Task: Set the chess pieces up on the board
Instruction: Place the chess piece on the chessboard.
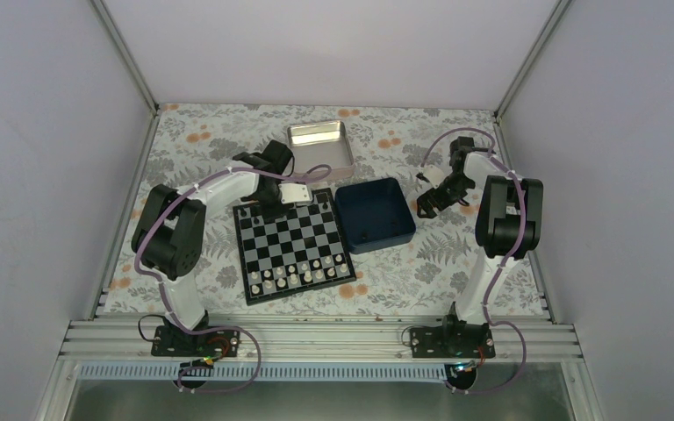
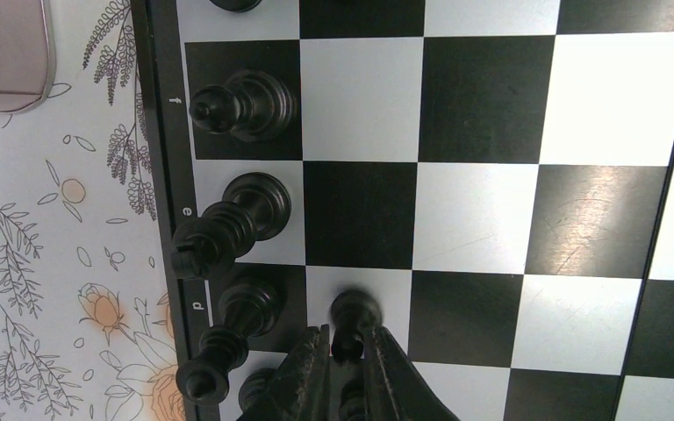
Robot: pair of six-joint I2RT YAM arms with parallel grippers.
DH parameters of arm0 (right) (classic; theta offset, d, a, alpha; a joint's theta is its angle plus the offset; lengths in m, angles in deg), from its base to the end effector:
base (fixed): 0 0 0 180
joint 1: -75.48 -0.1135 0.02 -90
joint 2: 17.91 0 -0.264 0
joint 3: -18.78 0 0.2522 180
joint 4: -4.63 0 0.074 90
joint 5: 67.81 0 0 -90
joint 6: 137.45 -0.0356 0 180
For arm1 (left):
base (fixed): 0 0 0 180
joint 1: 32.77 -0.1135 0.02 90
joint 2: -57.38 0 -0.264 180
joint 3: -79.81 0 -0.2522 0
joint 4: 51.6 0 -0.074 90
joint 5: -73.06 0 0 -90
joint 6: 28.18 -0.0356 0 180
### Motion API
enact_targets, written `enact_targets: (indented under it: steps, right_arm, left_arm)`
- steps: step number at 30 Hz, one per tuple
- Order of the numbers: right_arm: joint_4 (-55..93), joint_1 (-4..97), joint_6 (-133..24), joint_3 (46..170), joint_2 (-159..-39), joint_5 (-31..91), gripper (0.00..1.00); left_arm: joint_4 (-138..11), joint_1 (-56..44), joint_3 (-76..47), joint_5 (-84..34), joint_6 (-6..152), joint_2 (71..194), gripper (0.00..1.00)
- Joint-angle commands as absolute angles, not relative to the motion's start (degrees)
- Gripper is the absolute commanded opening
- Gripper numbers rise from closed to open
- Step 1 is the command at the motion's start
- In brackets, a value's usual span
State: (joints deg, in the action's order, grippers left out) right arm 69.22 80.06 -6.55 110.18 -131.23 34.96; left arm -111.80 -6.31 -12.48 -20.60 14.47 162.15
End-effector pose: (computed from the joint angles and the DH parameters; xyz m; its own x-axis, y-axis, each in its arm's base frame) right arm 0.3646 -0.0213 0.1533 -0.7942 -0.5770 -0.1905 -0.6027 0.7878 0.1269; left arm 0.3146 -0.1591 0.1880 -0.2553 0.9470 -0.1952 0.9521 0.2814 0.1200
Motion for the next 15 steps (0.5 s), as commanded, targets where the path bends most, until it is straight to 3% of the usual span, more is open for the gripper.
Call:
enact_targets:
  steps: [1, 15]
  right_arm:
    - [71.0, 80.0, -6.5, 109.5, -133.6, 34.9, 1.0]
    - [71.0, 80.0, -6.3, 109.2, -133.6, 35.1, 1.0]
  left_arm:
    - [-112.6, -6.6, -12.9, -21.2, 13.9, 163.6, 0.12]
    - [-115.3, -6.6, -11.1, -21.5, 13.6, 162.8, 0.14]
